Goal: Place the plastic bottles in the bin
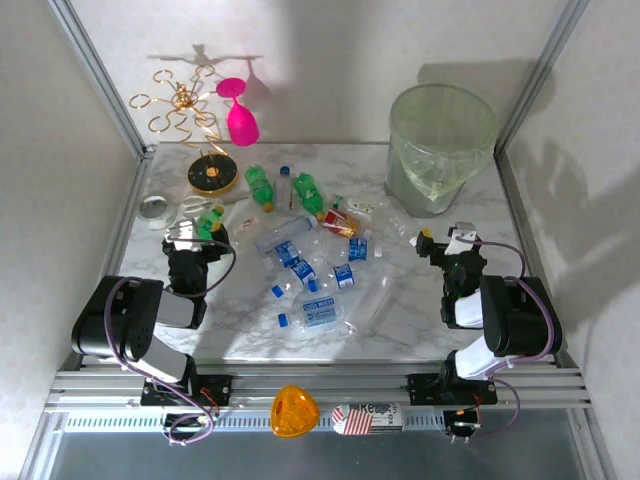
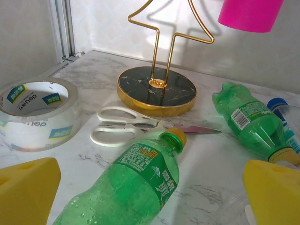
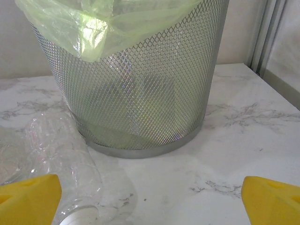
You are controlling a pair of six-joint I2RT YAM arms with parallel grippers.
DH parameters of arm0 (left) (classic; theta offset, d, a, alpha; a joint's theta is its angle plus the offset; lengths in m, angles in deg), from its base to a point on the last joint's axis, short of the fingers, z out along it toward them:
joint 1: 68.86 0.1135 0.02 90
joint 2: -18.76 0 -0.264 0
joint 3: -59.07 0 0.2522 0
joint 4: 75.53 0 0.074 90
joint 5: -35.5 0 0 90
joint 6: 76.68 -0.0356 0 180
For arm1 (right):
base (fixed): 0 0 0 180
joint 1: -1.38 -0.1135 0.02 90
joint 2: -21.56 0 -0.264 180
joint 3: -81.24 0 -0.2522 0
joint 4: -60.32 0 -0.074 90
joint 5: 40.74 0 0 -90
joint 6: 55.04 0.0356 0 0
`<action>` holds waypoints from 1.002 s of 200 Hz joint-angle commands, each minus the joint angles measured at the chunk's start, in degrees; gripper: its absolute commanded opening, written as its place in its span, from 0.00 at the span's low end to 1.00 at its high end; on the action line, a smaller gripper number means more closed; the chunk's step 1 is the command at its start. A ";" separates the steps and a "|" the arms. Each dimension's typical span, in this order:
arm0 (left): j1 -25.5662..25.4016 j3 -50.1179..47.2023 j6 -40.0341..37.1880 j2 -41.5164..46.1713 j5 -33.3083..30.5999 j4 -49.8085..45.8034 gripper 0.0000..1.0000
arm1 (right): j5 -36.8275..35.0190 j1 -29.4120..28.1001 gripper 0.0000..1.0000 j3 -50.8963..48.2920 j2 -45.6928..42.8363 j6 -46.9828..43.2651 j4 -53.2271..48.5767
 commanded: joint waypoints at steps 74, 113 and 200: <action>0.25 0.73 -0.08 -0.52 0.39 0.70 0.99 | -1.44 -0.43 0.99 1.04 0.41 -0.07 1.22; 0.26 0.69 -0.07 -0.54 0.47 0.71 0.99 | -1.42 -0.43 0.99 1.13 0.46 -0.07 1.07; -2.73 8.00 1.87 16.34 -8.52 -19.99 0.99 | -17.04 -1.68 0.99 7.51 -19.05 9.77 -25.42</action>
